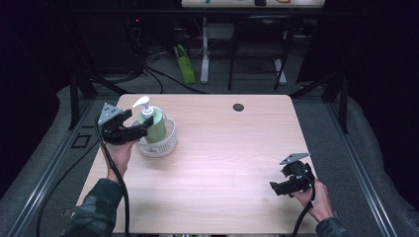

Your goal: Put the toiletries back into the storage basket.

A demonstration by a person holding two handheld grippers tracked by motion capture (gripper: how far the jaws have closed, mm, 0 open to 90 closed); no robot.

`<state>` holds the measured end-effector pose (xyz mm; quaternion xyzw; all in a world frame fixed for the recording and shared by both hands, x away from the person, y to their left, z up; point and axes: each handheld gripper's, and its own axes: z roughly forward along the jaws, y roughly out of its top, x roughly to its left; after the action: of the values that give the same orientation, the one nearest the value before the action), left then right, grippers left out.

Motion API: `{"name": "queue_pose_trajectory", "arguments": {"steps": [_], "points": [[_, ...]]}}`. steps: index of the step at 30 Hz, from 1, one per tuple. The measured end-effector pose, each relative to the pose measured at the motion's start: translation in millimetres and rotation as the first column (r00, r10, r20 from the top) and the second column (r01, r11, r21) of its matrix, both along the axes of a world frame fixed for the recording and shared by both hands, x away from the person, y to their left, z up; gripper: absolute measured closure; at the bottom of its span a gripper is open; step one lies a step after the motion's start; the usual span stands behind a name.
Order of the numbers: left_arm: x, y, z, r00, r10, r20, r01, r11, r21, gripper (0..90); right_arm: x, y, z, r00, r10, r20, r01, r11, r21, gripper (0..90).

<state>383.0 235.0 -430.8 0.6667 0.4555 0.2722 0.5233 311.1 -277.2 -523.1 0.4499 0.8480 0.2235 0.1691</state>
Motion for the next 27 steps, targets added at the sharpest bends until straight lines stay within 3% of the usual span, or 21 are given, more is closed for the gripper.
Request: {"name": "queue_pose_trajectory", "arguments": {"steps": [1,2,12,16,21,25,27], "points": [[0.0,0.0,0.0,1.0000,0.000,0.000,0.000,1.0000,0.000,10.7,0.0,0.0,0.0,1.0000,0.000,0.000,0.000,1.000,0.000,8.7],[-4.5,0.1,-2.6,0.9995,-0.010,-0.031,0.011,0.9996,0.027,9.0,-0.3,0.4,0.0,1.0000,-0.002,-0.001,0.002,1.000,0.001,8.6],[-26.0,6.0,-23.4,0.9885,-0.007,-0.151,0.018,0.9975,0.069,2.6,-1.7,-0.3,1.0,1.0000,-0.002,0.005,0.002,1.000,-0.006,8.5],[-32.2,8.0,-27.9,0.9854,-0.004,-0.170,0.017,0.9970,0.075,0.5,-2.4,0.2,1.0,1.0000,-0.004,0.004,0.004,1.000,-0.009,8.5],[-46.4,12.8,-43.8,0.9714,-0.018,-0.237,0.039,0.9955,0.086,0.0,-2.5,1.7,0.8,1.0000,-0.005,0.001,0.005,1.000,-0.010,8.5],[-52.7,13.5,-49.2,0.9664,-0.017,-0.256,0.043,0.9948,0.093,0.0,-2.7,2.5,0.8,1.0000,-0.006,0.002,0.006,1.000,-0.018,8.8],[-57.9,12.9,-55.7,0.9583,-0.025,-0.285,0.055,0.9936,0.098,0.0,-2.2,2.3,0.9,1.0000,-0.009,0.003,0.009,1.000,-0.018,8.7]]}}
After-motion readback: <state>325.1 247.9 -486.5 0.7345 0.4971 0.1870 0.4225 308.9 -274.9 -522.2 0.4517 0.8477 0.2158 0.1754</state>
